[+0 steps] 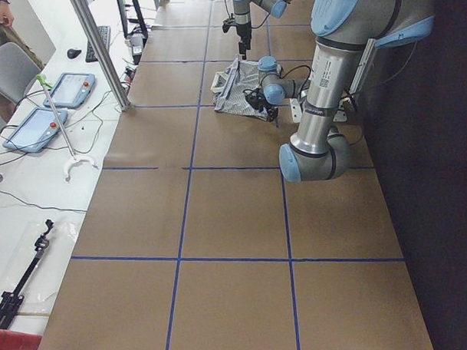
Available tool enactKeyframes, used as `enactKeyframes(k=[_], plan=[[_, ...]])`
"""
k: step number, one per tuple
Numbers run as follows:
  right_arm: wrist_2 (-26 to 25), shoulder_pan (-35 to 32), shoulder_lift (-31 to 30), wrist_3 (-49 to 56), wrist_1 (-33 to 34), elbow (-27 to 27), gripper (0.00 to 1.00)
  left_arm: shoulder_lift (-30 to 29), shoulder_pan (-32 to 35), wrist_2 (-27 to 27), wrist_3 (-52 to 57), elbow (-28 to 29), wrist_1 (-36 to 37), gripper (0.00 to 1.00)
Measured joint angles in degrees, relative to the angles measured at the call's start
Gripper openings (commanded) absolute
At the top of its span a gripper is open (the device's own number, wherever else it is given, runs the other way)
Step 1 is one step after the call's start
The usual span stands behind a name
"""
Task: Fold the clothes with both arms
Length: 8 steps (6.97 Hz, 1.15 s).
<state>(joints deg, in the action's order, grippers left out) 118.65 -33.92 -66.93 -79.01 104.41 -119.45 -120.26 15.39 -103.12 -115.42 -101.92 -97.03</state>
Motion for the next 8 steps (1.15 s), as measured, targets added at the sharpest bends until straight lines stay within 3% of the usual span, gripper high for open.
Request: enactKeyframes(k=[1,5,8], plan=[[0.0,0.0,-0.06,0.0,0.0,0.0,1.0,-0.03,0.12,0.02,-0.04,-0.05,0.23,0.0],[0.06,-0.04,-0.35,0.0,0.0,0.0,1.0,-0.05,1.5,0.03,0.47,-0.63,1.14,0.0],[0.09,-0.09,-0.36,-0.02,-0.1,-0.13,1.0,-0.25,7.31,0.83,3.47,-0.46,2.48,0.0]])
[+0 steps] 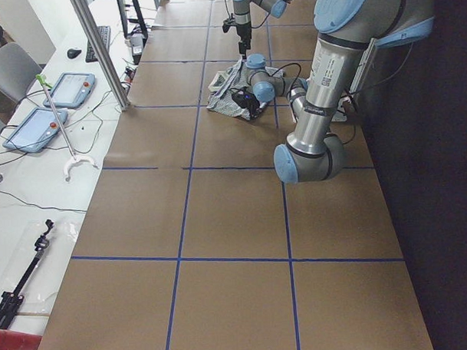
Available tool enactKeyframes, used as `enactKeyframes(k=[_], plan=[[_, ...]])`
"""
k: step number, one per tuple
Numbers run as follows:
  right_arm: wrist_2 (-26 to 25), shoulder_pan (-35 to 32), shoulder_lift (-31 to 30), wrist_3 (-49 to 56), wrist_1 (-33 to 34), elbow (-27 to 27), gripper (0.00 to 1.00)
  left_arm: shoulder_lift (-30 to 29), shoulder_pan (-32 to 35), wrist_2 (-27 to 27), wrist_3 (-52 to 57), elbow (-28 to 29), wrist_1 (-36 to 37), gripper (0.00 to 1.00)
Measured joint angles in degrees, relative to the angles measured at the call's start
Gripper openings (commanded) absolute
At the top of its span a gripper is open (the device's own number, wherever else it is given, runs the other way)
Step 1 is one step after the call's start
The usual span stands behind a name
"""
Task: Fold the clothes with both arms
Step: 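Rotate the shirt with both grippers so the collar points toward the right arm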
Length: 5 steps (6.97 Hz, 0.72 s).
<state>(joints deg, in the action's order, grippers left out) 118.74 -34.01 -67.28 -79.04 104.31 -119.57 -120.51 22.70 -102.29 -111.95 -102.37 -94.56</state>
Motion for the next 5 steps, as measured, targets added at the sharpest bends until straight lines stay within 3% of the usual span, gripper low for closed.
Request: enactKeyframes(k=[3,5], plan=[[-0.27,-0.2,0.05,-0.06,-3.03,-0.08,1.0,-2.41,7.9,4.34,10.4,4.68,0.55,0.0],[-2.12,-0.12,0.16,-0.01,-5.44,0.03,1.0,-8.31,13.95,4.87,18.71,14.75,-3.63,0.0]])
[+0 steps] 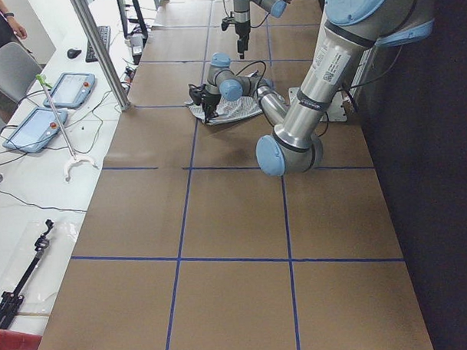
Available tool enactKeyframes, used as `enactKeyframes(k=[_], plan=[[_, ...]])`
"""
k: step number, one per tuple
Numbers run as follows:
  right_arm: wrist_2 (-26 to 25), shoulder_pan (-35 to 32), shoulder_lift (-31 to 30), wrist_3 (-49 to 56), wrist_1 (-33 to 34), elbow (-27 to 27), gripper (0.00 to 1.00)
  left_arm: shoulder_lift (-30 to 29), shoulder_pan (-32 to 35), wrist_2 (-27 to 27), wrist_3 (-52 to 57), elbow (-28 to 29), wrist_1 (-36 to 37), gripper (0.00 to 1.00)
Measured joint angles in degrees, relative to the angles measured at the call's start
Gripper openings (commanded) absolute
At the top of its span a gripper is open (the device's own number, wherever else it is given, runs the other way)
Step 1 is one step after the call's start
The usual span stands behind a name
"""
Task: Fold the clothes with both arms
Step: 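Rotate the shirt with both grippers so the collar points toward the right arm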
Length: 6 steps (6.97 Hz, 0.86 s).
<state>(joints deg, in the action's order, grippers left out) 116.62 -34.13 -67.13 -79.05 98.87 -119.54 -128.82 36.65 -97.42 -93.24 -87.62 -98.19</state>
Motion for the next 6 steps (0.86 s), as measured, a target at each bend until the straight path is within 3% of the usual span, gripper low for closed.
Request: enactKeyframes(k=[3,5,6], plan=[[-3.52,0.24,0.34,0.35,-4.84,1.83,1.0,-10.16,3.36,5.05,9.85,19.08,-16.98,0.0],[-4.78,0.43,0.44,0.56,-11.04,4.27,1.0,-13.45,3.6,10.24,14.17,28.05,-26.79,0.0],[-5.99,0.58,0.45,0.69,-12.59,5.0,1.0,-14.26,3.64,12.34,15.11,31.14,-29.86,0.4]])
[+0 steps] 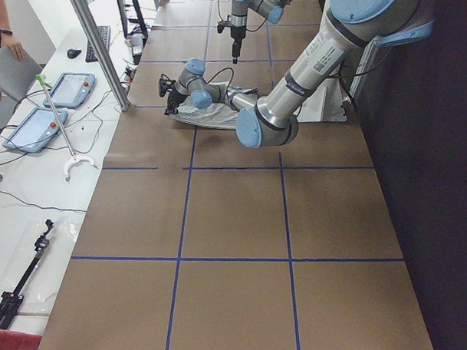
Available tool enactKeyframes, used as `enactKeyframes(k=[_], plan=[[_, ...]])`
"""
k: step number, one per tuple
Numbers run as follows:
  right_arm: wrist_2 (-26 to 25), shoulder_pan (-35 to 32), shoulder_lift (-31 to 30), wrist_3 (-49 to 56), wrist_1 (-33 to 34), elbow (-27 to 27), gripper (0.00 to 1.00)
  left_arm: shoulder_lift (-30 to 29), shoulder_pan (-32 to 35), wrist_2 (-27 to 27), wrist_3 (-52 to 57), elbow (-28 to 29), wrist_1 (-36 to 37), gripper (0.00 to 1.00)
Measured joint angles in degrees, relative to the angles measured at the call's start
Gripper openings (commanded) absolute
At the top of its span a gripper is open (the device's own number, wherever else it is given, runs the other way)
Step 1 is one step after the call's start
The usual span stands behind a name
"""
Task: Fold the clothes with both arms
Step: 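Rotate the shirt with both grippers so the collar points toward the right arm, then lower the right gripper onto the collar edge while the left arm withdraws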
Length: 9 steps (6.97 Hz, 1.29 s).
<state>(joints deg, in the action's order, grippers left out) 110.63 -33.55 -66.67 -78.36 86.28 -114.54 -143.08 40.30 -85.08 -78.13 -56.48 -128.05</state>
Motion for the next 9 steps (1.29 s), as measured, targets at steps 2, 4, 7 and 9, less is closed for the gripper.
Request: enactKeyframes(k=[2,4,7,9], plan=[[-1.68,0.23,0.47,0.18,-0.77,1.02,1.0,-0.61,0.13,2.22,1.16,3.78,-3.03,1.0],[-2.16,0.34,1.71,0.61,-0.71,1.64,1.0,-0.62,1.95,0.72,5.48,4.55,-3.4,1.0],[-4.44,0.58,6.1,2.53,0.03,6.93,1.0,4.99,6.45,-13.46,10.44,-5.5,1.46,1.0],[-6.13,1.79,9.62,3.93,0.11,12.52,1.0,14.02,6.61,-17.35,11.29,-27.05,15.69,1.0]])
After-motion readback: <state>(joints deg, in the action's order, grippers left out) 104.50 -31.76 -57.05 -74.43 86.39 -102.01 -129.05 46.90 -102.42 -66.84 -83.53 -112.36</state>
